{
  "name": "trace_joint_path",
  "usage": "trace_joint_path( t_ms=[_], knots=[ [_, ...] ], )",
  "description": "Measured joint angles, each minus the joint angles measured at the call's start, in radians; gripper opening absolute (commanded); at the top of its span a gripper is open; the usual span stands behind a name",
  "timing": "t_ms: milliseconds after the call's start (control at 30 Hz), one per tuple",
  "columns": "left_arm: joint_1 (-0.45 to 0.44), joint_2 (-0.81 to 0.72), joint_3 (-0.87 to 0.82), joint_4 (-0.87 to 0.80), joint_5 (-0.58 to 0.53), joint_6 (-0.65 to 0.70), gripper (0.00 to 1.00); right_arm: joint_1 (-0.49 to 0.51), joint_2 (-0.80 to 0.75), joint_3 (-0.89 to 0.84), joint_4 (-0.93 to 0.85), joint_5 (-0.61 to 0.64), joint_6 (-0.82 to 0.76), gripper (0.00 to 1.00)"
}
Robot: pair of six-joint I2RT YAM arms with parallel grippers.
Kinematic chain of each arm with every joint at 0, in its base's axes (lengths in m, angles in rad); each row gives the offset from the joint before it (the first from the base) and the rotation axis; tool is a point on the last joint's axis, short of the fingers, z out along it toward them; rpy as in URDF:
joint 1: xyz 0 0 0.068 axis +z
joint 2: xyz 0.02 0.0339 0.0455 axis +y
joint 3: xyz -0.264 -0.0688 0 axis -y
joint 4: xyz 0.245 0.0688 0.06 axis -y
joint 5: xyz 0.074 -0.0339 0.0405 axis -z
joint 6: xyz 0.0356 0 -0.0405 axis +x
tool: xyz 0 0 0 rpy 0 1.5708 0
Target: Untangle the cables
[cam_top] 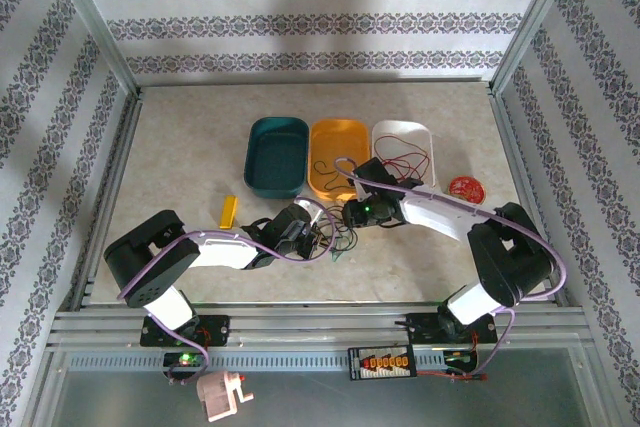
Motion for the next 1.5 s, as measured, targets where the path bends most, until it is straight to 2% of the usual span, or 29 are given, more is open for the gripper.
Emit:
trace_joint_path(
  t_ms=[567, 633, 733, 800, 1067, 1233, 1367, 1500],
  knots=[
    [0.000, 0.004, 0.004, 0.000, 0.007, 0.000, 0.00, 0.033, 0.074, 0.064, 0.013, 0.065, -0.028, 0.37],
    [0.000, 0.005, 0.005, 0.000, 0.007, 0.000, 0.00, 0.034, 0.083, 0.068, 0.013, 0.077, -0.029, 0.34],
    [0.000, 0.005, 0.005, 0.000, 0.007, 0.000, 0.00, 0.044, 0.085, 0.074, 0.014, 0.102, -0.041, 0.17],
    [0.000, 0.005, 0.005, 0.000, 0.007, 0.000, 0.00, 0.044, 0.085, 0.075, 0.014, 0.119, -0.045, 0.10],
    [-0.001, 0.006, 0.008, -0.005, -0.032, -0.023, 0.00, 0.036, 0.005, 0.019, 0.014, 0.185, -0.018, 0.06],
    [-0.001, 0.020, 0.034, -0.035, -0.120, -0.051, 0.00, -0.024, -0.111, -0.071, 0.019, 0.158, 0.030, 0.06],
    [-0.003, 0.021, 0.037, -0.036, -0.152, -0.066, 0.00, -0.091, -0.186, -0.138, 0.032, 0.076, 0.064, 0.10],
    [-0.008, 0.021, 0.038, -0.042, -0.159, -0.070, 0.00, -0.155, -0.253, -0.192, 0.034, 0.037, 0.090, 0.29]
  ],
)
